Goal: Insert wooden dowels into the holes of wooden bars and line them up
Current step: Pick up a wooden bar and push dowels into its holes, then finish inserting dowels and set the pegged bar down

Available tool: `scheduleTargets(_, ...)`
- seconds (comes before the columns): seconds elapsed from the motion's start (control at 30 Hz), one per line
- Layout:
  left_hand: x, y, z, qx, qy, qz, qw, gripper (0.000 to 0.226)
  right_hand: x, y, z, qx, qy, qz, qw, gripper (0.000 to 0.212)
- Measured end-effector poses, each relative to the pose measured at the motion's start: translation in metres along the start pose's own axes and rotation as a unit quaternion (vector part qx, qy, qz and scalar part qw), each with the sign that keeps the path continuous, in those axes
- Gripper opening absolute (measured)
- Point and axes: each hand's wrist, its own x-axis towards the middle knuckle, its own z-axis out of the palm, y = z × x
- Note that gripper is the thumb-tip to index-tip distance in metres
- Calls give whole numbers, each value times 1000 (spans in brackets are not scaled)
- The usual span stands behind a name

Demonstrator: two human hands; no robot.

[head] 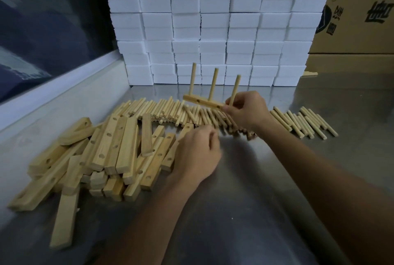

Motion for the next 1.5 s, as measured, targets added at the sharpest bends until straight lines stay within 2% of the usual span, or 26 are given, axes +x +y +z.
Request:
scheduleTargets(0.17,11,-6,1,89,-43,20,995,14,73,5,27,-12,-6,22,1000,5)
scheduleTargets(0.27,14,-7,5,128,-57,33,990,11,109,13,43,-38,-16,36,999,11)
scheduleTargets(0.5,13,-8,8,117,-56,23,991,9,167,27,77,-95,-59,46,993,15)
scheduleTargets(0.7,15,-10,8,110,-72,9,991,5,186,28,90,-120,-43,47,991,22)
scheduleTargets(0.87,15,-9,8,118,-71,11,990,6,179,25,90,-135,-26,48,989,33)
scheduleTargets(1.0,14,-7,8,128,-67,11,989,11,165,13,76,-124,42,12,991,40)
scheduleTargets(1.2,10,1,2,165,-59,33,984,15,114,-13,41,-64,46,-50,996,15)
scheduleTargets(1.3,5,9,-4,205,-10,44,978,13,76,-20,24,-32,55,-70,996,11)
scheduleTargets(1.4,2,10,-14,288,-9,-24,957,31,37,-19,8,8,63,-71,995,10)
scheduleTargets(1.5,3,9,-26,358,-24,-99,928,28,-1,-8,-5,25,68,-73,995,8)
